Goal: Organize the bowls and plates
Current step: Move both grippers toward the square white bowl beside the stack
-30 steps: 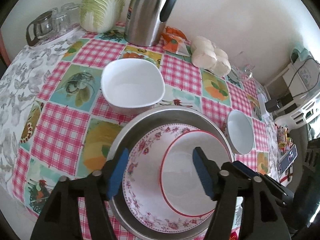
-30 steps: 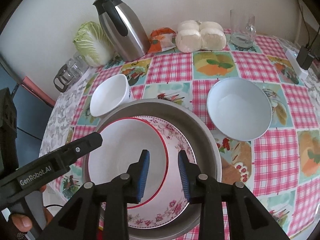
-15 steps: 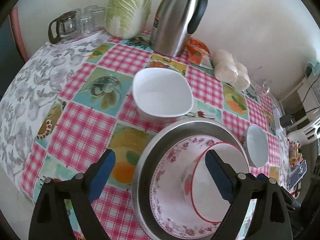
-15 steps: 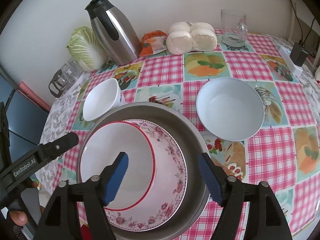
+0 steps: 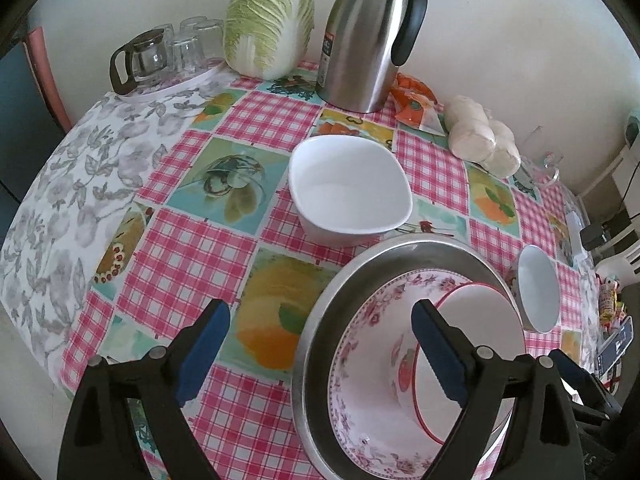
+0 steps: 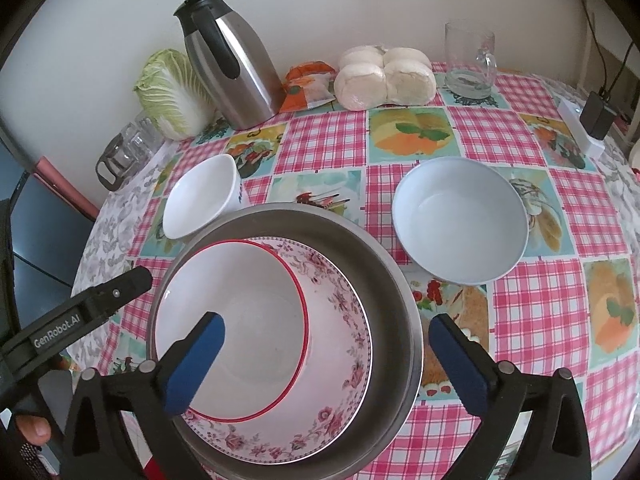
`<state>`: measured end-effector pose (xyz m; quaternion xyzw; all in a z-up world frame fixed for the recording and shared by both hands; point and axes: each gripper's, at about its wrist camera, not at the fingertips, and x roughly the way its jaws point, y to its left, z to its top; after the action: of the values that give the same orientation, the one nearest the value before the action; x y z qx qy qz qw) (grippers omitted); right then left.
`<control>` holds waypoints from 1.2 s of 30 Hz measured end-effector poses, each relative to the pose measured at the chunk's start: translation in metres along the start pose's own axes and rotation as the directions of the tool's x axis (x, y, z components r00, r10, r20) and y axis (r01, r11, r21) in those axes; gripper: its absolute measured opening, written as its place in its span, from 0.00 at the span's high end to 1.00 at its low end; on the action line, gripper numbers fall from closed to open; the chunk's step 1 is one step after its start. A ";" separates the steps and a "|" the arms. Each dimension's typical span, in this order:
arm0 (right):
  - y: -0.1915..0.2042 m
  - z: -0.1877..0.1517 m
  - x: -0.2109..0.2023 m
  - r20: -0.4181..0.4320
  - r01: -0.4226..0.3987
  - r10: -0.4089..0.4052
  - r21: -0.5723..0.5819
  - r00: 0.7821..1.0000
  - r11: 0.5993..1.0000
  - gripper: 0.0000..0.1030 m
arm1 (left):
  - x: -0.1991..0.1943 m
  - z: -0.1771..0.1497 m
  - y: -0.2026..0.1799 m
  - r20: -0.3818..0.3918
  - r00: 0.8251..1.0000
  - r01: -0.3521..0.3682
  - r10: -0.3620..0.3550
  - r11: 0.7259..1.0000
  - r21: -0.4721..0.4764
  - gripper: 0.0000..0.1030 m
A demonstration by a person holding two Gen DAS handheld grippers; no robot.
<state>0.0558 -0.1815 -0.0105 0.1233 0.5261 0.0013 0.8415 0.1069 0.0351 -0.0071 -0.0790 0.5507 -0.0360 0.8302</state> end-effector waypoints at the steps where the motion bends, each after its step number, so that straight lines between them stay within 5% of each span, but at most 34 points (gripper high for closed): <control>1: 0.000 0.000 0.000 0.001 0.002 -0.002 -0.001 1.000 1.000 0.00 | 0.000 0.000 0.001 0.001 1.000 -0.004 0.004 1.000 -0.002 0.10; 14: -0.001 0.001 -0.002 0.008 0.014 -0.014 0.000 1.000 1.000 0.00 | -0.003 0.006 0.012 0.045 0.999 -0.028 0.028 0.999 -0.022 0.09; 29: 0.000 0.004 -0.008 0.067 -0.005 0.004 0.024 0.998 1.000 0.00 | -0.020 0.027 0.020 0.236 0.971 0.039 -0.033 0.999 -0.019 0.00; 36: 0.007 0.012 -0.009 0.083 0.001 -0.004 0.034 0.997 0.999 0.00 | -0.002 0.039 0.035 0.200 0.975 0.111 -0.094 0.991 -0.077 0.00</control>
<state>0.0630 -0.1786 0.0035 0.1368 0.4908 -0.0139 0.8604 0.1411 0.0734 0.0031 -0.1466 0.4626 -0.0468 0.8731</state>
